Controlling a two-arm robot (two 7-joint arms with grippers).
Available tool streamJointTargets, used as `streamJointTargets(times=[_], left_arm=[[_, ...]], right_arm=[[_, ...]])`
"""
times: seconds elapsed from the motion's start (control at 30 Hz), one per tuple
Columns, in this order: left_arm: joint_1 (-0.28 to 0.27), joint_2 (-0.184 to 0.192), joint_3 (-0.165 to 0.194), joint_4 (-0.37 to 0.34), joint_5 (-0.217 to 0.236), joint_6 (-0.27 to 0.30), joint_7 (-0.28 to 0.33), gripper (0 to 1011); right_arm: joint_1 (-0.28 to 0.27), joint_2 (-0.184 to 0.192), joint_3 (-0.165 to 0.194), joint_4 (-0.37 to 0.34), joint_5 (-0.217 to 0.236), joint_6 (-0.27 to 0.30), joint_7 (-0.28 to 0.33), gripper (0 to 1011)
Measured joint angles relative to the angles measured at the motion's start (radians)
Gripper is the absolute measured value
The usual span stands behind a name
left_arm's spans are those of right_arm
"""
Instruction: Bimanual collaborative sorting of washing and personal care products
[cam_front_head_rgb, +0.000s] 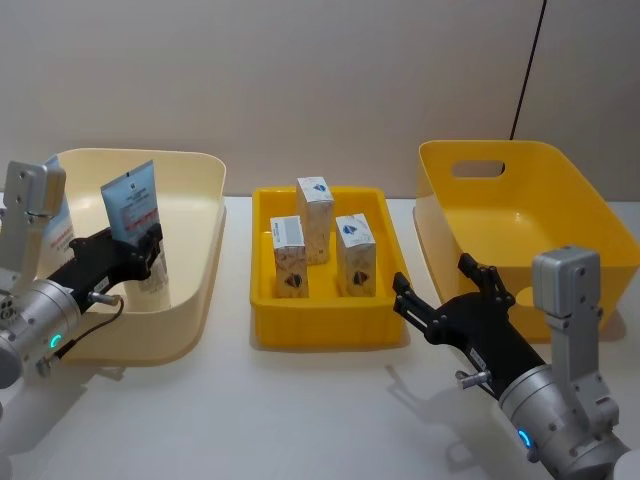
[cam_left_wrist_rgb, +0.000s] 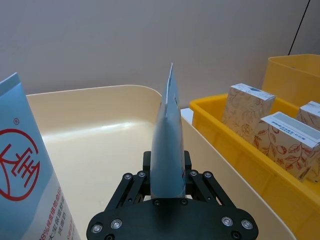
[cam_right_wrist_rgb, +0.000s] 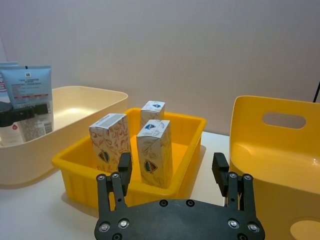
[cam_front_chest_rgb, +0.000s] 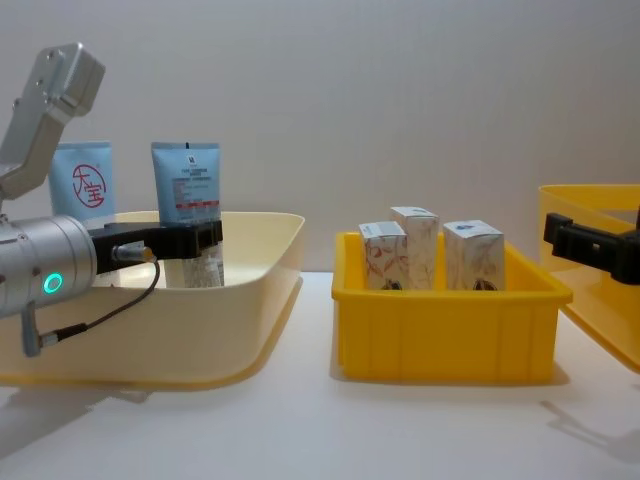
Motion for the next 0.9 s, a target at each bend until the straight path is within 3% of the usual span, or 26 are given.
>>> streamJointTargets(times=[0.27,0.9], left_arm=[[-0.004,0.012,-0.005,-0.024,-0.011,0.0,-0.019,300],[-0.049,0.065,-0.027,-0.158,-0.07,-0.018,-0.113,300]], right_arm=[[0.0,0.0,0.0,0.0,0.0,0.0,0.0,1001],[0.0,0.0,0.0,0.0,0.0,0.0,0.0,1001]])
